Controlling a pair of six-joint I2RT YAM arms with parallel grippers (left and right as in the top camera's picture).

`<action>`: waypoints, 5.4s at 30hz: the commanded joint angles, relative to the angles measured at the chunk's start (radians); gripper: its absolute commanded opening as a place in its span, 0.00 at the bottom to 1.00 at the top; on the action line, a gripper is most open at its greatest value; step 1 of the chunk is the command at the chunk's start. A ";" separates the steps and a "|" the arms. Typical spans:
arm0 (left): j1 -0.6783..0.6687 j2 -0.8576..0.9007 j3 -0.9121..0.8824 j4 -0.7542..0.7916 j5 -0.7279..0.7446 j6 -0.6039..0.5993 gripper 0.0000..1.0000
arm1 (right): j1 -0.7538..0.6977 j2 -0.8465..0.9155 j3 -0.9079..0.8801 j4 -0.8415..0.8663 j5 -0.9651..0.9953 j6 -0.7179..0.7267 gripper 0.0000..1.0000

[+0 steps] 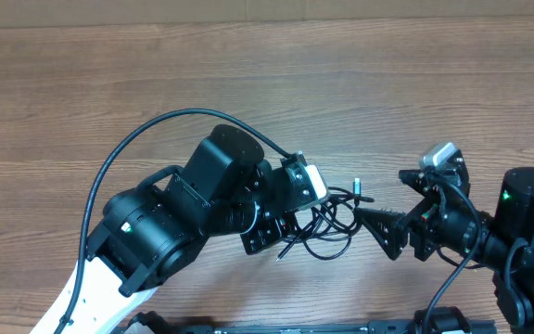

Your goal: Untangle cables

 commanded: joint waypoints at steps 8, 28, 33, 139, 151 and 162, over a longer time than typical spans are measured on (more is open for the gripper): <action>-0.007 0.036 0.024 0.045 0.229 -0.021 0.04 | -0.003 -0.007 0.027 0.103 -0.133 -0.017 1.00; -0.125 0.063 0.024 0.040 0.263 -0.005 0.04 | -0.003 -0.003 0.026 -0.023 0.649 0.407 1.00; -0.121 0.063 0.024 0.037 -0.093 -0.303 0.04 | -0.003 -0.003 0.026 -0.138 0.737 0.531 1.00; -0.121 0.071 0.023 0.181 -0.033 0.064 0.04 | -0.003 -0.003 0.026 0.073 -0.499 0.080 0.04; -0.121 0.071 0.023 0.220 -0.561 -0.603 0.04 | -0.003 -0.003 0.026 -0.017 0.071 0.436 0.85; -0.121 0.071 0.023 0.428 -0.491 -1.138 0.04 | -0.003 -0.003 0.026 -0.043 0.104 0.455 1.00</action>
